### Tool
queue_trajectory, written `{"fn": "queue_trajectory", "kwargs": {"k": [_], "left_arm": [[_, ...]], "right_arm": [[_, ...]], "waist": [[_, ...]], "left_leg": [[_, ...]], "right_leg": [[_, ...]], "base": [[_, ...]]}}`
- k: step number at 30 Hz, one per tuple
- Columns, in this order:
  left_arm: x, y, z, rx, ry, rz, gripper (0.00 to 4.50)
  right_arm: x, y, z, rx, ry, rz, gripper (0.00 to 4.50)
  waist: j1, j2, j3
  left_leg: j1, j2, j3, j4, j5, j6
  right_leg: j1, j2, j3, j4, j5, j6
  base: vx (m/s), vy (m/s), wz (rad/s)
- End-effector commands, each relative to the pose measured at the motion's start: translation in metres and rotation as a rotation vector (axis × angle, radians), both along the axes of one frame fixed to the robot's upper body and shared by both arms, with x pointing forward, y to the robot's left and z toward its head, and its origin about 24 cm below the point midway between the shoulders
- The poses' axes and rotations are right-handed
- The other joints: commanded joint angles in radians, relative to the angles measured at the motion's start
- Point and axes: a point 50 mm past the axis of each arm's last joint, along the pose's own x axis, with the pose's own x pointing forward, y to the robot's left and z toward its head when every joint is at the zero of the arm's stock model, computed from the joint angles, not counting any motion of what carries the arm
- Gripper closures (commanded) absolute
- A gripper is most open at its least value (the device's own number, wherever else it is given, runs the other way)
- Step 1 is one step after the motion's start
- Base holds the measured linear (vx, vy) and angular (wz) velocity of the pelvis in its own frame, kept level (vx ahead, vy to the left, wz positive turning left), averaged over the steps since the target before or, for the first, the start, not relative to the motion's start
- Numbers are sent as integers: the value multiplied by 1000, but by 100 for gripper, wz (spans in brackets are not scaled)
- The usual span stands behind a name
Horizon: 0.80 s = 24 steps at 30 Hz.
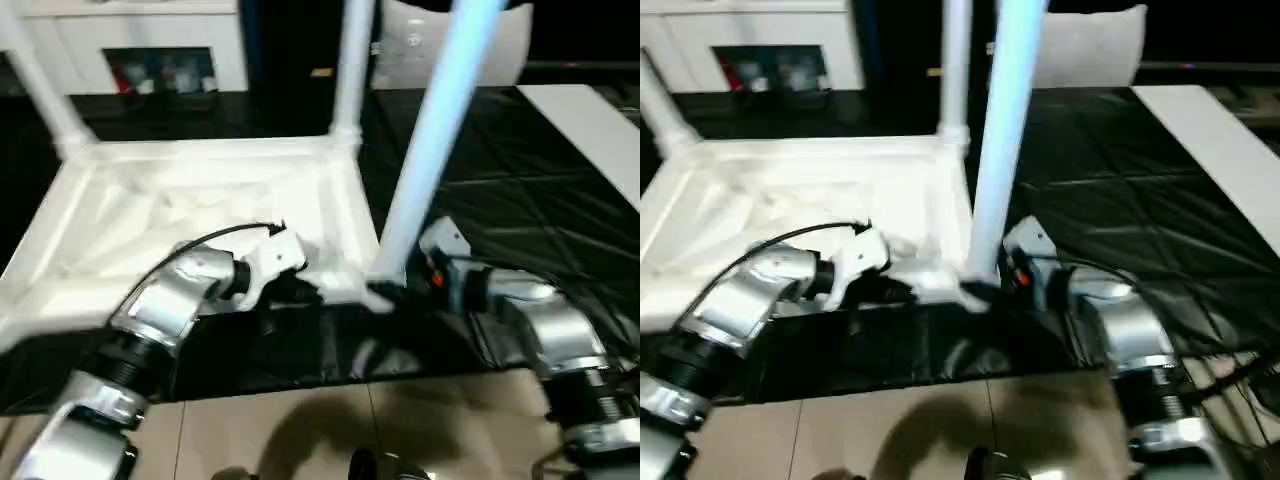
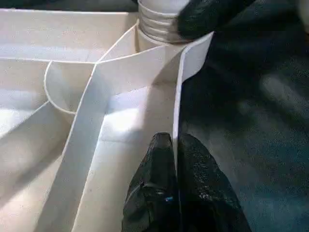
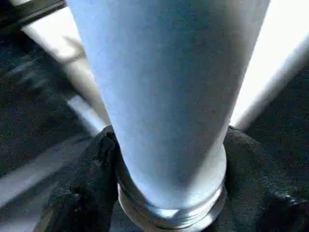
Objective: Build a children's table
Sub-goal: Rotate leg to tighten
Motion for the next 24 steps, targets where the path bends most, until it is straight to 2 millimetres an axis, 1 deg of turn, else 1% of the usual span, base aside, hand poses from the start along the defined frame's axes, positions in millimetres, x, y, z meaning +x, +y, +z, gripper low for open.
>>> {"fn": "queue_trajectory", "kwargs": {"k": [1,2,3,4,5,6,7,8,9,10,11,12,13,14,15,16,17,18,19,20,21,22,23,24], "left_arm": [[2,-29,7,-86,-27,157,450],[3,-33,8,-98,-34,198,450],[3,-33,8,-98,-34,198,450],[3,-35,9,-105,-37,221,450],[3,-38,11,-117,-39,238,450],[3,-41,12,-123,-38,250,450],[2,-44,13,-128,-40,253,450],[1,-47,14,-129,-44,253,450],[1,-48,14,-122,-49,254,450],[1,-47,14,-97,-62,254,450],[1,-46,14,-93,-64,254,450],[1,-45,13,-80,-69,253,450],[2,-43,13,-76,-70,255,450],[2,-41,13,-69,-73,255,450],[2,-40,13,-62,-76,255,450],[3,-36,12,-52,-82,251,450],[3,-36,12,-52,-82,251,450],[3,-31,11,-42,-87,240,450],[3,-31,11,-42,-87,239,450],[3,-29,11,-36,-90,231,450],[3,-26,11,-28,-93,217,450],[3,-22,10,-18,-90,194,450],[2,-19,9,-11,-87,170,450],[2,-19,9,-11,-87,170,450]], "right_arm": [[0,51,-5,57,51,-28,180],[3,55,-6,58,60,-88,180],[3,55,-6,58,60,-88,180],[4,57,-7,61,68,-122,180],[6,59,-7,48,64,-150,180],[7,61,-8,36,60,-169,180],[8,62,-7,26,41,-174,180],[9,64,-6,29,21,-177,124],[9,64,-6,34,14,-186,124],[10,62,-4,50,2,-204,110],[10,62,-4,52,1,-205,110],[10,61,-3,58,-5,-211,104],[10,60,-2,55,-8,-214,89],[10,58,-2,51,-18,-211,89],[10,57,-1,49,-25,-207,89],[9,53,1,53,-43,-193,65],[9,53,1,53,-43,-193,65],[8,46,3,52,-67,-172,48],[8,46,3,52,-68,-171,35],[7,43,4,49,-81,-159,23],[5,38,6,50,-96,-133,16],[3,29,8,43,-115,-97,11],[1,22,10,28,-129,-68,5],[1,22,10,28,-129,-68,5]], "waist": [[-15,3,-46],[-33,7,-47],[-38,18,-45],[-47,24,-44],[-46,22,-41],[-57,5,-31],[-59,-1,-26],[-57,-4,-37],[-57,-4,-37],[-62,6,-44],[-59,13,-51],[-61,7,-49],[-61,5,-48],[-59,9,-52],[-60,6,-53],[-59,7,-55],[-57,7,-55],[-55,4,-56],[-52,3,-56],[-46,2,-55],[-45,2,-55],[-38,-2,-56],[-31,-2,-60],[-29,-3,-61]], "left_leg": [[-4,12,1,-65,-242,58],[-3,22,-10,-68,-294,55],[1,37,-18,-76,-335,58],[-20,93,-47,-118,-451,65],[-13,104,-51,-129,-488,64],[9,56,-26,-111,-508,46],[30,14,-10,-83,-477,39],[32,-31,7,-45,-309,58],[32,-31,7,-45,-309,58],[-15,-1,-12,-65,-249,75],[-7,7,-14,-70,-231,79],[-14,13,-18,-76,-202,85],[-21,12,-18,-77,-187,89],[-17,12,-16,-77,-176,91],[-19,12,-16,-77,-158,95],[-23,15,-15,-77,-120,112],[-22,15,-14,-76,-113,117],[-22,15,-12,-76,-99,126],[-22,12,-10,-75,-96,132],[-18,10,-6,-74,-99,137],[-22,8,-6,-73,-94,139],[-24,6,-3,-70,-77,146],[-29,4,-5,-68,-50,152],[-33,4,-5,-67,-37,157]], "right_leg": [[65,-52,12,-123,-659,67],[79,-51,-10,-132,-648,86],[86,-55,-14,-127,-631,84],[116,-63,20,-51,-482,63],[109,-64,42,-28,-423,42],[72,-67,49,-70,-490,14],[51,-67,28,-112,-633,32],[55,-80,-7,-151,-800,105],[55,-80,-7,-151,-800,105],[89,-77,-3,-130,-676,110],[85,-79,7,-125,-619,90],[79,-76,18,-106,-523,32],[82,-71,24,-94,-486,-2],[80,-71,28,-90,-468,-19],[81,-72,34,-84,-445,-35],[81,-69,43,-71,-389,-74],[81,-69,45,-69,-375,-84],[81,-70,50,-64,-361,-96],[79,-69,51,-65,-366,-93],[76,-70,54,-66,-387,-93],[79,-70,53,-65,-395,-90],[78,-68,55,-66,-408,-73],[82,-67,56,-60,-391,-66],[84,-65,56,-56,-377,-64]], "base": [[0,0,0],[0,0,0],[0,0,0],[0,0,0],[0,0,0],[0,0,0],[0,0,0],[0,0,0],[0,0,0],[0,0,0],[0,0,0],[0,0,0],[0,0,0],[0,0,0],[0,0,0],[0,0,0],[0,0,0],[0,0,0],[0,0,0],[0,0,0],[0,0,0],[0,0,0],[0,0,0],[0,0,0]]}}
